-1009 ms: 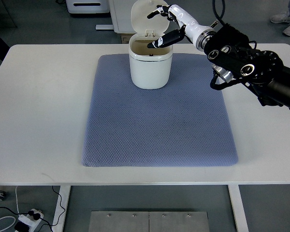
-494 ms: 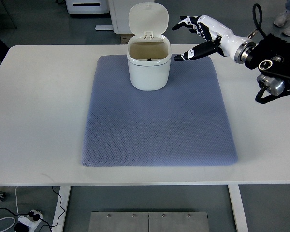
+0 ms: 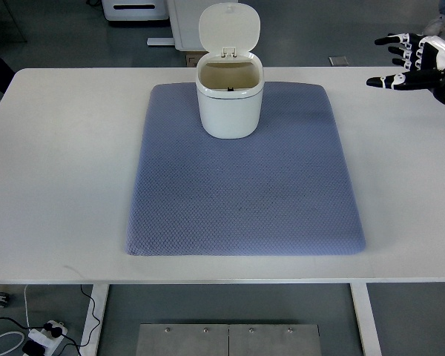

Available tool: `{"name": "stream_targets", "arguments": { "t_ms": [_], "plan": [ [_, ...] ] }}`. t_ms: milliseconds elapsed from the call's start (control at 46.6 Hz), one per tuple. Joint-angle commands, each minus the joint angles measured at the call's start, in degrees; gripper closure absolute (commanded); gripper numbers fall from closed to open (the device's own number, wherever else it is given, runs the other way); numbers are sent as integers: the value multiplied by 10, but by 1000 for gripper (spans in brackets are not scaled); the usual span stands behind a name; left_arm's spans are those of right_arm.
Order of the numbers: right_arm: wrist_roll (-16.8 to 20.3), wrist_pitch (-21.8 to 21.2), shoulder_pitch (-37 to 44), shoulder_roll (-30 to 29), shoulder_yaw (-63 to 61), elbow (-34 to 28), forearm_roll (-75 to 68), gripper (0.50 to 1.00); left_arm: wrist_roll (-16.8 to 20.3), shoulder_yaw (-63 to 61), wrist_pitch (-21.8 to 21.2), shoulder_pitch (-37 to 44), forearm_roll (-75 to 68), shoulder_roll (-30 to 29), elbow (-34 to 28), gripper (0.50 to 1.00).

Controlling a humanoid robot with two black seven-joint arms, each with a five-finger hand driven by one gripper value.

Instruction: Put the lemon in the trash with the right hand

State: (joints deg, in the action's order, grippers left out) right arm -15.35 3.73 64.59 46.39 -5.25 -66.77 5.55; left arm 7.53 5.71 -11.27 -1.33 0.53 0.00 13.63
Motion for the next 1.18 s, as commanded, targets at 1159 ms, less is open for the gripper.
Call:
{"name": "stream_targets", "arguments": {
  "t_ms": [1159],
  "plan": [
    [64,-25,-130,-327,-300,327,-88,500,0,0,1,0,0,0,0,500]
  ]
}}
